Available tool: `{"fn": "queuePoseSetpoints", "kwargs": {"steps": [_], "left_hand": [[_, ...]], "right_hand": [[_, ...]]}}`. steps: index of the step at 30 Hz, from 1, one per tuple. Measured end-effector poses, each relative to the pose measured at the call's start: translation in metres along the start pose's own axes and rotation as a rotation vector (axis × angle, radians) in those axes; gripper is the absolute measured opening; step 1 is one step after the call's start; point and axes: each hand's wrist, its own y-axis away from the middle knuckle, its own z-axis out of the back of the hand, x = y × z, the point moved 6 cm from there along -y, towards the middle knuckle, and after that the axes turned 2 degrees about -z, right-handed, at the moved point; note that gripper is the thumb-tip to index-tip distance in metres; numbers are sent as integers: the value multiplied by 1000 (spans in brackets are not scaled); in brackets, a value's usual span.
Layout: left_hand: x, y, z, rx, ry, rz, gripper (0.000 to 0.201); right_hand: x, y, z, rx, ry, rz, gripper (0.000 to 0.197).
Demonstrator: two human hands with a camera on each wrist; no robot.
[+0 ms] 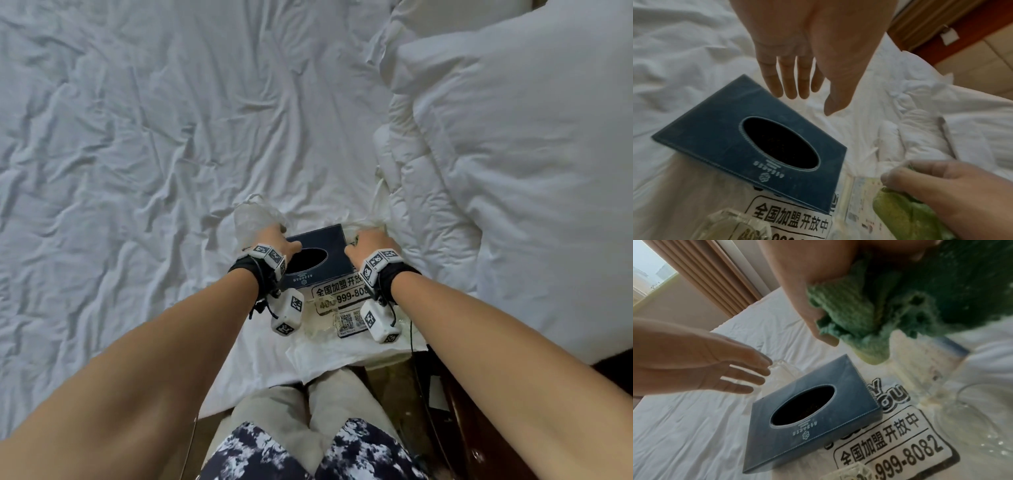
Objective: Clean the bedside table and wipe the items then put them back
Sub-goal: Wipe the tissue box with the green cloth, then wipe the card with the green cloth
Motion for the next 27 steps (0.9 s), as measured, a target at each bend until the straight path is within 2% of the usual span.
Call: {"fn": "queuePoseSetpoints", "kwargs": {"steps": [4,7,9,10,14,17,21,24,27], "left_hand": [[-60,6,-10,73,-84,-188,57],[-100,8,-26,118,-197,-321,54],[-120,8,-38,140,-255,-388,51],[-130,7,-44,144,-282,-423,50],[-160,4,-68,202,-432,-561,54],[-175,1,-84,218,-526,-678,56],[-181,-9,-99,223,-569,-693,51],[-183,-17,-100,198,-520,-661,46],[-187,-18,-94,193,-478,-631,50]], "right_hand": [[-35,2,18,-96,-15,-75,20],[-64,0,24,-161,-17,-110,38],[-79,-4,21,-139,12,-128,54],[-85,-7,17,-104,35,-136,55],[-100,-17,1,18,68,-129,41],[-104,-22,-8,48,70,-124,32],[-104,-30,-14,80,67,-84,26],[-102,-32,-6,41,77,-69,21],[-99,-29,13,-5,92,-70,20]]}}
